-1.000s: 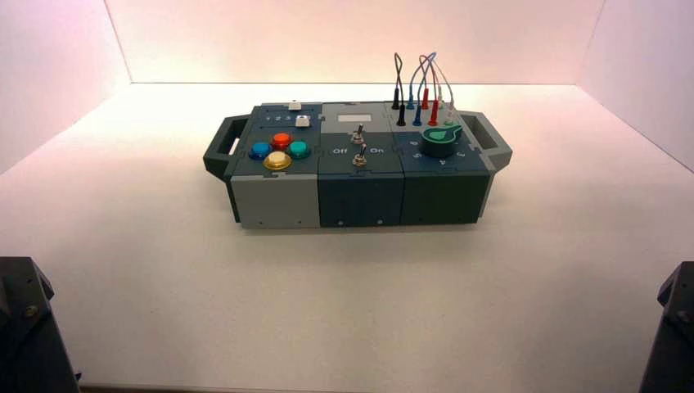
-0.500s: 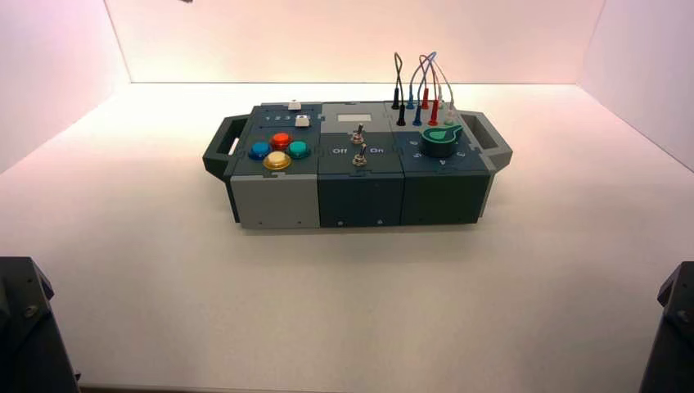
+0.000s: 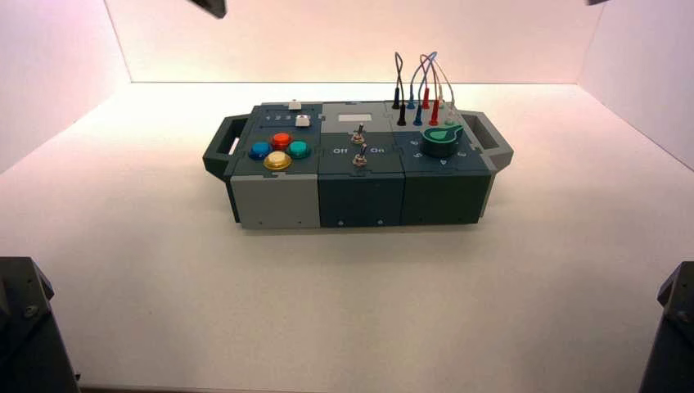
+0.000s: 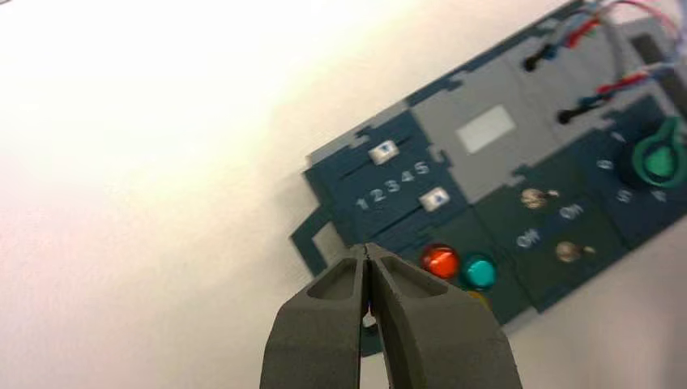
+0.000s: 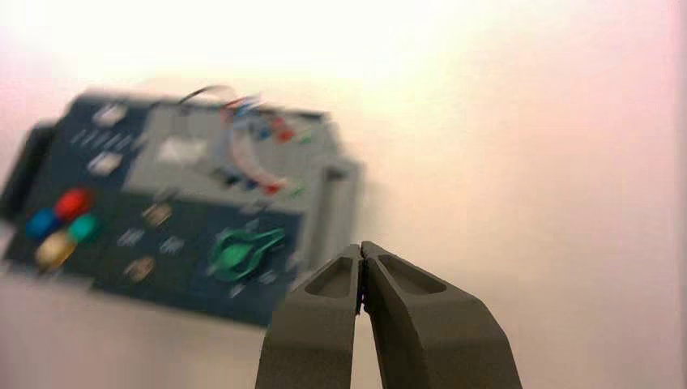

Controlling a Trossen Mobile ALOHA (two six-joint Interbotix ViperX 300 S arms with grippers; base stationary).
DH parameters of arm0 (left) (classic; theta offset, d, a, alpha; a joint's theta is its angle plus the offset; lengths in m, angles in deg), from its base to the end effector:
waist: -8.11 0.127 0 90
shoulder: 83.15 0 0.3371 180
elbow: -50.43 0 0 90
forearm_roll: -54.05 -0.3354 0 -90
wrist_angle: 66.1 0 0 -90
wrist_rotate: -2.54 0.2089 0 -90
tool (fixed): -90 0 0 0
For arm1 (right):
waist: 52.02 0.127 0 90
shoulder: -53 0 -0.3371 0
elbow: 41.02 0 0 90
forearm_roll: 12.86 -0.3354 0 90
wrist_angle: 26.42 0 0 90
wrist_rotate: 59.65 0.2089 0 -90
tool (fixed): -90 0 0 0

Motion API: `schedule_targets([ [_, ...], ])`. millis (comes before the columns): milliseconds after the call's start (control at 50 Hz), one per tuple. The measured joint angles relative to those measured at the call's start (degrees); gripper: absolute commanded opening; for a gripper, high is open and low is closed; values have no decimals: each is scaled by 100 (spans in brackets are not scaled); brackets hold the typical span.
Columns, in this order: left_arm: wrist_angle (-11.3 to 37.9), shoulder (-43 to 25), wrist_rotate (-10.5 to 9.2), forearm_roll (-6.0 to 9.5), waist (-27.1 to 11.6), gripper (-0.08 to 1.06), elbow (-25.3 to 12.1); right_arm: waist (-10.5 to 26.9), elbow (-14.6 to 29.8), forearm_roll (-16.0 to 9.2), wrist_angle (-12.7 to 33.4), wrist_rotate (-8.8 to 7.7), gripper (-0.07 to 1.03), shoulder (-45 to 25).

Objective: Move the top slider to position 3.

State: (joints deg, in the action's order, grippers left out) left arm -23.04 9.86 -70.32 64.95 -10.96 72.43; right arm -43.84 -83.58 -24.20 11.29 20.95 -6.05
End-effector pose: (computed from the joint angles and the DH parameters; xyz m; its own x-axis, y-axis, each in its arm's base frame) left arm 0.3675 -0.1556 0.1724 0.4046 -0.2765 -0.8717 0.5092 0.8599 -0.0364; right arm 0.2853 0.0664 0.1926 0.6305 0.2121 -0.7467 -0.2247 0.9706 0.0860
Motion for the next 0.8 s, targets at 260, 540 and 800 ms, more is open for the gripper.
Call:
schedule_targets([
  [260,677,-519,88,35,-264,-3,-624,1222,237,-9,580,-44,-2,-26],
  [540,721,-1143,176,53,-536,-3,-914,1450,422,105,958,-132,-2,-132],
  [800,281,-1784,167,79,-554,-3,-1116,1468,413,158,967,-299,-2,-308],
])
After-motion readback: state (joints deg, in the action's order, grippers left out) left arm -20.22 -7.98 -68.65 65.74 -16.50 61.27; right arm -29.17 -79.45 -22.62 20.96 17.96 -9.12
